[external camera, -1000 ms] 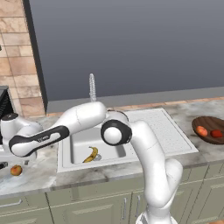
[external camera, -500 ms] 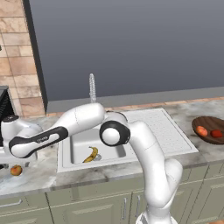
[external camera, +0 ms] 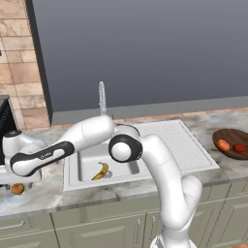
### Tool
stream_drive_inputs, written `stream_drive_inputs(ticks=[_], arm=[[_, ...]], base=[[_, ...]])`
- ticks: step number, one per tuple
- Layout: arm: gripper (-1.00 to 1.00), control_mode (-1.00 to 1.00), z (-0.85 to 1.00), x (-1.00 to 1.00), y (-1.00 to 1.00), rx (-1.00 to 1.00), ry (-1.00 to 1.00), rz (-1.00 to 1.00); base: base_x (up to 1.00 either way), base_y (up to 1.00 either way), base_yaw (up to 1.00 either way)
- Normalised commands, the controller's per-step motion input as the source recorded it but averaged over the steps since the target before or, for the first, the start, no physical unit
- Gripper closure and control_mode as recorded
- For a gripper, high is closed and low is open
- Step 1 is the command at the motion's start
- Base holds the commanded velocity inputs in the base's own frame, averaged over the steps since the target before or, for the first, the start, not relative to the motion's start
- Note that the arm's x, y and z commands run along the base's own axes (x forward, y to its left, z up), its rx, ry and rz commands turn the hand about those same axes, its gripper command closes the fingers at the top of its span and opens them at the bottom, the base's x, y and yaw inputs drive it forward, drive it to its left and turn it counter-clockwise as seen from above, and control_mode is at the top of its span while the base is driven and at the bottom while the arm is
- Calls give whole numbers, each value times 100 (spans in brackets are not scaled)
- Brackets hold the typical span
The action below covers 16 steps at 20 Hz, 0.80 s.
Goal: There is a mixed pile of frozen fruits and vegetables on the counter. Locate all the frozen vegetables and place the items in a bowl on the counter. Take all the frozen fruits and defrost them in a running sink.
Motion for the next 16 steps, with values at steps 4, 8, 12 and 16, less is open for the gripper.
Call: stream_drive_inputs(ticks=[4,8,12,16], arm=[[-100,-100,-15,0,4,0,2,0],[-100,-100,-15,0,10,-1,3,0],[100,-100,-18,0,11,-1,3,0],[100,-100,-23,0,16,-4,3,0]], base=[[0,0,0],[0,0,0],[0,0,0],[0,0,0]])
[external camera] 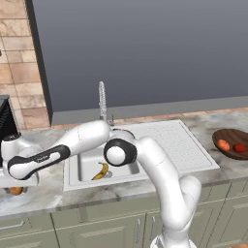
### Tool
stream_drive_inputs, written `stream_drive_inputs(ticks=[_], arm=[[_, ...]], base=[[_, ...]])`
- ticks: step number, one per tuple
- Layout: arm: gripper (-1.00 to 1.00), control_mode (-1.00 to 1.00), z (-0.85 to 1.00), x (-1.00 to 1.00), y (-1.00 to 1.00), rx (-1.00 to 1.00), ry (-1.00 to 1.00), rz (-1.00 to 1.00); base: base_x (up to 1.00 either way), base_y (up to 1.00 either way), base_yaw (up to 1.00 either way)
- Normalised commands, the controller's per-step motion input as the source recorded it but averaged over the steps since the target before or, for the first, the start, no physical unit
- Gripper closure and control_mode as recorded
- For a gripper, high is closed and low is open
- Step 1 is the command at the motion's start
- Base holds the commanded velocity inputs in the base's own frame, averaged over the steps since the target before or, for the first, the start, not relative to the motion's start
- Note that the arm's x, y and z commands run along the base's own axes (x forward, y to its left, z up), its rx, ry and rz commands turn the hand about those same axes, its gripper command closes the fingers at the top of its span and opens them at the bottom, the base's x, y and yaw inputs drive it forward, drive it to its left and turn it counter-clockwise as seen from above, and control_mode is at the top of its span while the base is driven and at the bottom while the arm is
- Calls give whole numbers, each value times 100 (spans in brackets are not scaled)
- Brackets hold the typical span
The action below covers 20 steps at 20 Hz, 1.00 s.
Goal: There is a mixed pile of frozen fruits and vegetables on the counter. Locate all the frozen vegetables and place the items in a bowl on the counter. Take all the frozen fruits and defrost them in a running sink.
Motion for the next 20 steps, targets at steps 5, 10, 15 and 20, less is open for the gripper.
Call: stream_drive_inputs(ticks=[5,10,15,20], arm=[[100,-100,-16,0,1,-11,0,1],[100,-100,-1,-11,-43,-16,-3,3],[100,-100,8,-8,-67,-15,0,0],[100,-100,-1,-8,-82,-5,-7,0]], base=[[0,0,0],[0,0,0],[0,0,0],[0,0,0]])
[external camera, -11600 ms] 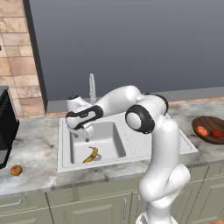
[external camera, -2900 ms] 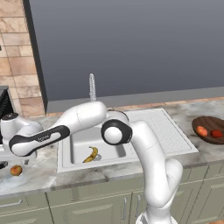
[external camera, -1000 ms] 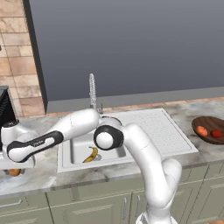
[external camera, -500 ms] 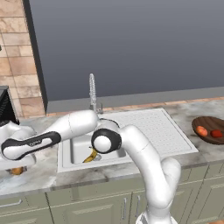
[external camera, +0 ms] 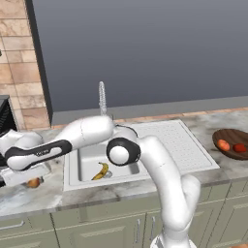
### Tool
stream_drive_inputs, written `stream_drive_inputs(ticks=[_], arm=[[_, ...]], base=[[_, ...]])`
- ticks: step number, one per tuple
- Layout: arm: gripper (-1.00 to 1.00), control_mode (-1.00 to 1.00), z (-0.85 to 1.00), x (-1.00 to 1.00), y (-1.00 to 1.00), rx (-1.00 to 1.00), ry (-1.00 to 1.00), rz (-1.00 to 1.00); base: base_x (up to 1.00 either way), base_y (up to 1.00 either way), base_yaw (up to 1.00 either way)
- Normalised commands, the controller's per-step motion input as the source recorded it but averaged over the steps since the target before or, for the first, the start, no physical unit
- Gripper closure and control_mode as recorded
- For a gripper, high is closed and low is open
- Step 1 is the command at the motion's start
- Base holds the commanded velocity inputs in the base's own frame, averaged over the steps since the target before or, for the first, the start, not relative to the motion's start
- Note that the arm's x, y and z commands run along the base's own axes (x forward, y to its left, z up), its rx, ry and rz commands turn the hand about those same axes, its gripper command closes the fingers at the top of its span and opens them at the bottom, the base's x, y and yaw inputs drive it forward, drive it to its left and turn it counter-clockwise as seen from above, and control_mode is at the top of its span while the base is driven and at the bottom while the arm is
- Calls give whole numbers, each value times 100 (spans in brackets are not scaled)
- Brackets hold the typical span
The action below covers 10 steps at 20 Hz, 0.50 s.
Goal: There is a mixed pile of frozen fruits and vegetables on the counter. Locate all the frozen vegetables and place the items in a bowl on the counter. Take all the frozen fruits and defrost them in a running sink.
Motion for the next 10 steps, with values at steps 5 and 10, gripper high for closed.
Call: stream_drive_inputs(ticks=[5,10], arm=[[100,-100,-1,-7,-83,4,-19,0],[100,-100,9,0,-75,9,-15,-1]], base=[[0,0,0],[0,0,0]])
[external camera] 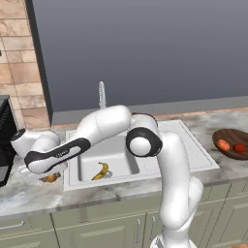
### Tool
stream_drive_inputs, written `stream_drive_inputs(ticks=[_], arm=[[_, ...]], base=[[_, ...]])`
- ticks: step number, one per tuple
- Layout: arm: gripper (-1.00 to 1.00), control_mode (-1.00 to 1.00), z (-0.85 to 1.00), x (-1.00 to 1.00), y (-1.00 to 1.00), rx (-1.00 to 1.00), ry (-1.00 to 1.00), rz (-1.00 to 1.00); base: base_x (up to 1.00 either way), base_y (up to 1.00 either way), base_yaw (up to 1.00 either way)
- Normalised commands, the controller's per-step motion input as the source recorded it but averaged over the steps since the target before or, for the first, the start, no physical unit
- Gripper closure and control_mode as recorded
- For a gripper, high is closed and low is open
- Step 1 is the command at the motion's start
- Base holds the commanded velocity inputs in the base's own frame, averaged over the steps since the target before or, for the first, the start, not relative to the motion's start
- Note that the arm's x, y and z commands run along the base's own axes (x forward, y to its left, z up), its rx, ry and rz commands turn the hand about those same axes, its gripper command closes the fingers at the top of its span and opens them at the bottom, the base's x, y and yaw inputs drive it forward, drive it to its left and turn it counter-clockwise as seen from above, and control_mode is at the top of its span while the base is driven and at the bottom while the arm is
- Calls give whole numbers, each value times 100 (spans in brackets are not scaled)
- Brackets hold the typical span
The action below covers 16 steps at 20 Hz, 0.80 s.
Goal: There is a mixed pile of frozen fruits and vegetables on the counter. Locate all the frozen vegetables and place the items in a bowl on the counter. Take all the frozen fruits and defrost them in a running sink.
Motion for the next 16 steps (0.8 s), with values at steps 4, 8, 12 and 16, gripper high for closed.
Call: stream_drive_inputs(ticks=[4,8,12,16], arm=[[100,-100,32,8,-61,11,-6,-3],[100,-100,31,14,-54,11,-2,-2],[100,-100,24,14,-46,8,0,-3],[100,-100,11,13,-42,4,1,-4]], base=[[0,0,0],[0,0,0],[0,0,0],[0,0,0]])
